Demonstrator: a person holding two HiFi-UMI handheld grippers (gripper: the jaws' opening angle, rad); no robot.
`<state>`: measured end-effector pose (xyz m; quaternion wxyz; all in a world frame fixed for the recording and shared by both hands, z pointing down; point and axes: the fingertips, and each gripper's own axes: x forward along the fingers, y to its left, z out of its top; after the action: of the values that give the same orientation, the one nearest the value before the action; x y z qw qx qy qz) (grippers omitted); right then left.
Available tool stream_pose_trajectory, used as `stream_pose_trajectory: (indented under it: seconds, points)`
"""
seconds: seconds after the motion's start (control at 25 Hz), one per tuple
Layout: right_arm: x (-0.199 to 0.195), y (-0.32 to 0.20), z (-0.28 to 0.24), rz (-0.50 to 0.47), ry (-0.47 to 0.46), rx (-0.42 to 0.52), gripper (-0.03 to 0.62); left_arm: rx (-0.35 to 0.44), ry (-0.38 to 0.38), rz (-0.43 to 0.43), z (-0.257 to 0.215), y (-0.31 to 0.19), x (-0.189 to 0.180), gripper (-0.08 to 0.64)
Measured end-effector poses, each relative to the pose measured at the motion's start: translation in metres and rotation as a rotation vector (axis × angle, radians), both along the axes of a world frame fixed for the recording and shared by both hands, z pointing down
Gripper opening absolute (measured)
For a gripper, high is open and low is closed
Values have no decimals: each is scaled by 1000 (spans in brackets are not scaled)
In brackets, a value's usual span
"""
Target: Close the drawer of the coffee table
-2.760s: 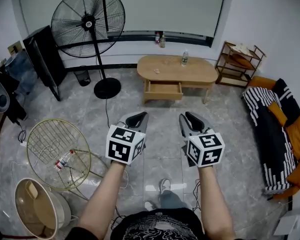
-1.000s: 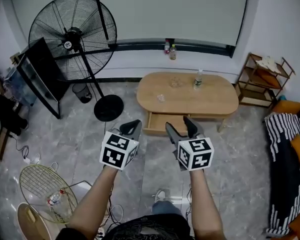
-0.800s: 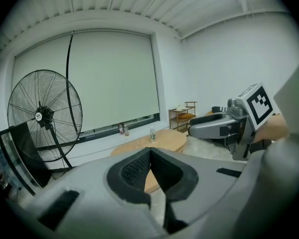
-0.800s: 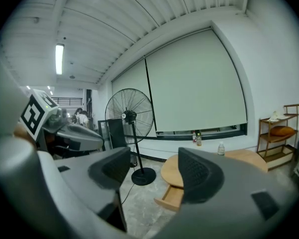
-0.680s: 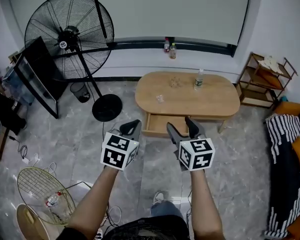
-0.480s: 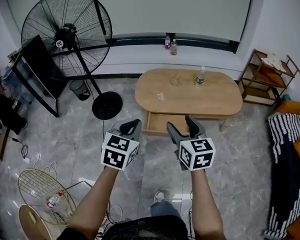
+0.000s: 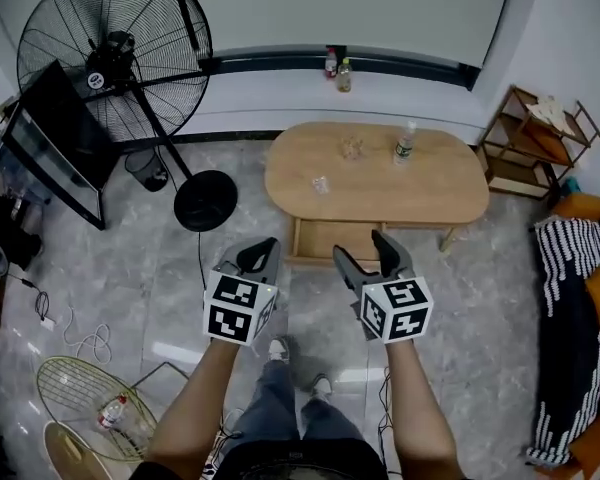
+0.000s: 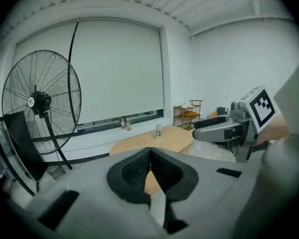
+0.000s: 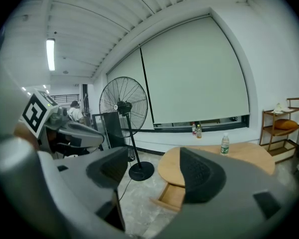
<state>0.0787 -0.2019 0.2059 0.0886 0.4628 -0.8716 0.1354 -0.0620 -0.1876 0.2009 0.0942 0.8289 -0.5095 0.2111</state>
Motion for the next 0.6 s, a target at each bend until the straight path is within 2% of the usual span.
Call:
stream_pose_trajectory:
  seconds: [0.36, 0.6]
  points:
    - [-19, -64, 19, 61, 43, -39, 331, -2, 78, 84, 18, -85, -12, 5]
    - [-26, -100, 47, 109, 42, -84, 336, -17, 93, 128, 39, -133, -18, 5]
